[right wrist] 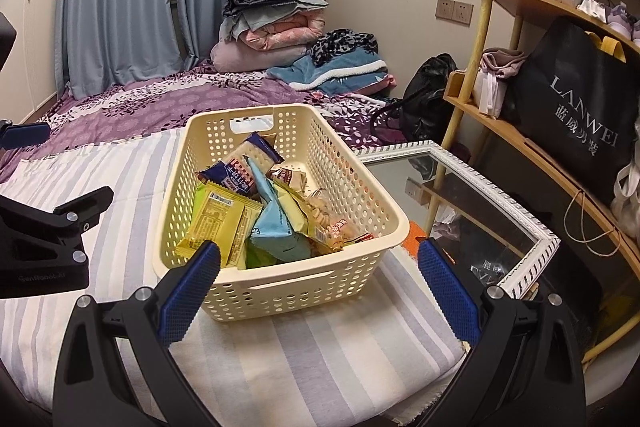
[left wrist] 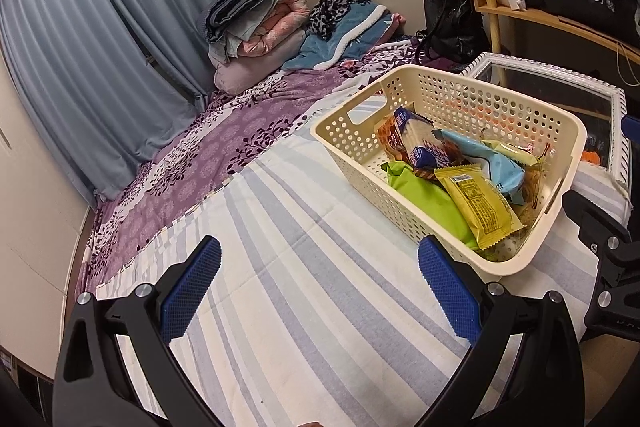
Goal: Organize snacks
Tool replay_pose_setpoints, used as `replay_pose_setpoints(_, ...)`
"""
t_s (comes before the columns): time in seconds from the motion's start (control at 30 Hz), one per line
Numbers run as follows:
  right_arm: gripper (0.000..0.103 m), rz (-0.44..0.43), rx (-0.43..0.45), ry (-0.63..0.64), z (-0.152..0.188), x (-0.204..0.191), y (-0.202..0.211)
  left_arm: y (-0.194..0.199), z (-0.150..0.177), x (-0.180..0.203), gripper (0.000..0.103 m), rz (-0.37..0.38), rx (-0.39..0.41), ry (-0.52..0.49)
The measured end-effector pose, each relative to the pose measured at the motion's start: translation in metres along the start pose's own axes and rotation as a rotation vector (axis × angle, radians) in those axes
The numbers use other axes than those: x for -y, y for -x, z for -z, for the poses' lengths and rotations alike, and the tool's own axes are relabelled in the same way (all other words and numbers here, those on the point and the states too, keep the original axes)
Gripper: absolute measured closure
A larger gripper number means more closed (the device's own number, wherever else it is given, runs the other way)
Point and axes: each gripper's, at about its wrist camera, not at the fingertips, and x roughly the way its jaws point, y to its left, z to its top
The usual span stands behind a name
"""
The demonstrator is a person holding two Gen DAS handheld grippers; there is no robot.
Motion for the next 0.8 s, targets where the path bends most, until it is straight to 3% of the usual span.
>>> replay_pose_setpoints(0.8, 0.005, 0.000, -0.004, -0.004, 0.0011, 0.0037, -0.0042, -0.0028, -0.0018, 0.0047, 0.003, 0.006, -0.001, -0.021)
